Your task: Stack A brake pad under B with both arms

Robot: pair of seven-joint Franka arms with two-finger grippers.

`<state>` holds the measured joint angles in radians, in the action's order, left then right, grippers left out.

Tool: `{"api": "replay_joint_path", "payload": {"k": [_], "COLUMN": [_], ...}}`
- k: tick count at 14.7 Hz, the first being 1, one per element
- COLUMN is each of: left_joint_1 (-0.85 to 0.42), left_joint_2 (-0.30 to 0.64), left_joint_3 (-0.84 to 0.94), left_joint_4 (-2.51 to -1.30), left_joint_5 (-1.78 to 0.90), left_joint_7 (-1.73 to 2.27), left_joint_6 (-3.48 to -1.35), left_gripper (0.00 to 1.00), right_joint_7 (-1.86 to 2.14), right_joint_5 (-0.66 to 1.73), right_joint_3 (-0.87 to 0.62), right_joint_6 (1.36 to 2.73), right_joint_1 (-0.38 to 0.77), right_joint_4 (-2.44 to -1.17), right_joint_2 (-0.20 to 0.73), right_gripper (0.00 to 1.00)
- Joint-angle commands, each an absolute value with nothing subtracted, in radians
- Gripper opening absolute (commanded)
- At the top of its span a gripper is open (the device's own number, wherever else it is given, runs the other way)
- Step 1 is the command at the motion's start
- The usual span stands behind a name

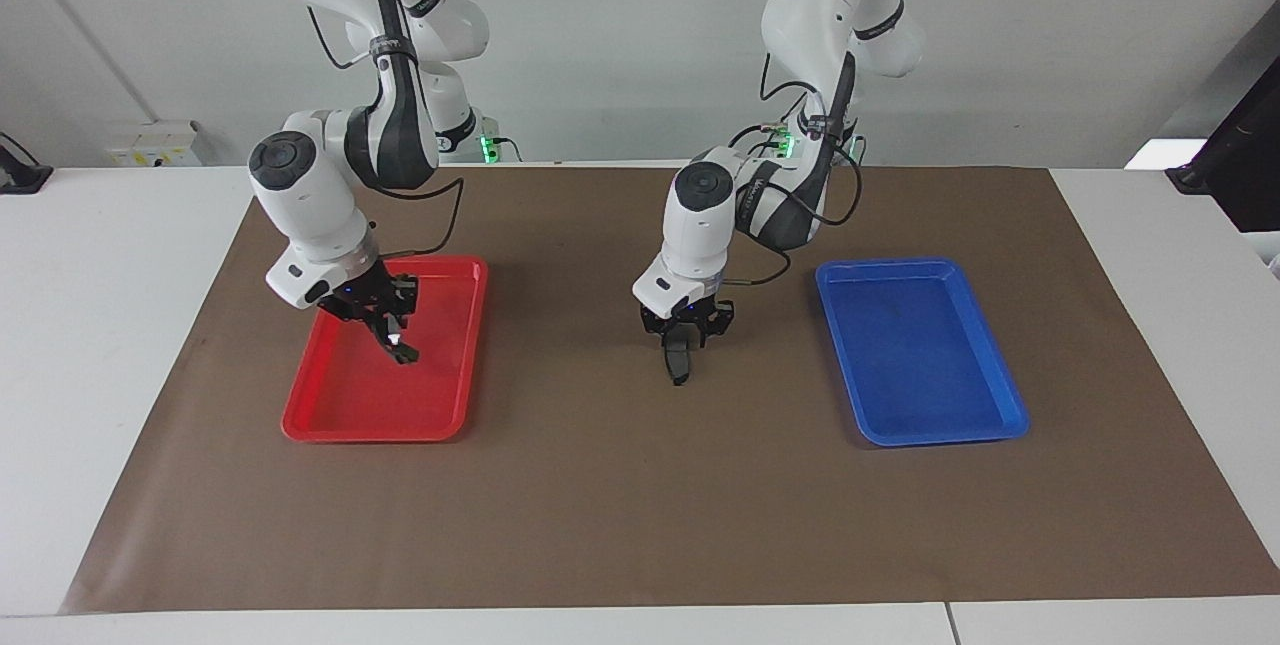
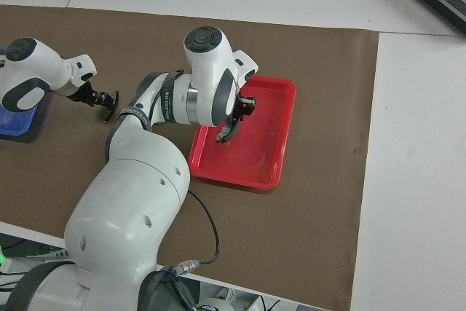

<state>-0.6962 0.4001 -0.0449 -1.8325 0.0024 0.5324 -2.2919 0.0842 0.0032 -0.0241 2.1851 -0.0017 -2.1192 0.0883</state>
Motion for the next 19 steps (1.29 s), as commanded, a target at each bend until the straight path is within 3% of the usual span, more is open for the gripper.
{"api": "replay_joint_path", "payload": {"k": [1,7,10,12,15,19], "left_joint_1": [-0.625,-0.347,-0.223,-0.174,-0.127,-0.089], "left_joint_2": [0.248,0.034,-0.032,-0.067,-0.066,-0.057], "left_joint_3": [-0.052,-0.054,-0.052,-0.058,-0.061,-0.061], "left_joint_4": [-1.928,-1.968,-1.965,-1.954,-1.860,-1.755], "left_joint_5": [-0.002,-0.002,-0.002,-0.002,-0.002,-0.002], "left_joint_7": [0.445,0.177,0.025,-0.006,-0.047,-0.118], "left_joint_6": [-2.255,-2.031,-2.020,-1.976,-1.844,-1.711], "left_gripper": [0.98,0.98,0.99,0.99,0.99,0.99], "right_joint_7": [0.019,-0.342,-0.466,-0.595,-0.656,-0.721], "right_joint_5": [0.028,0.026,0.018,0.000,-0.021,-0.031], "right_joint_3": [-0.073,-0.104,-0.104,-0.103,-0.104,-0.104], "right_joint_6": [2.090,2.065,2.042,2.025,2.039,2.118], "right_joint_1": [-0.006,0.216,0.320,0.398,0.448,0.497], "right_joint_4": [-2.019,-1.930,-1.798,-1.664,-1.576,-1.574], "right_joint_2": [0.097,0.147,0.254,0.375,0.458,0.502], "right_gripper": [0.00,0.00,0.00,0.00,0.00,0.00]}}
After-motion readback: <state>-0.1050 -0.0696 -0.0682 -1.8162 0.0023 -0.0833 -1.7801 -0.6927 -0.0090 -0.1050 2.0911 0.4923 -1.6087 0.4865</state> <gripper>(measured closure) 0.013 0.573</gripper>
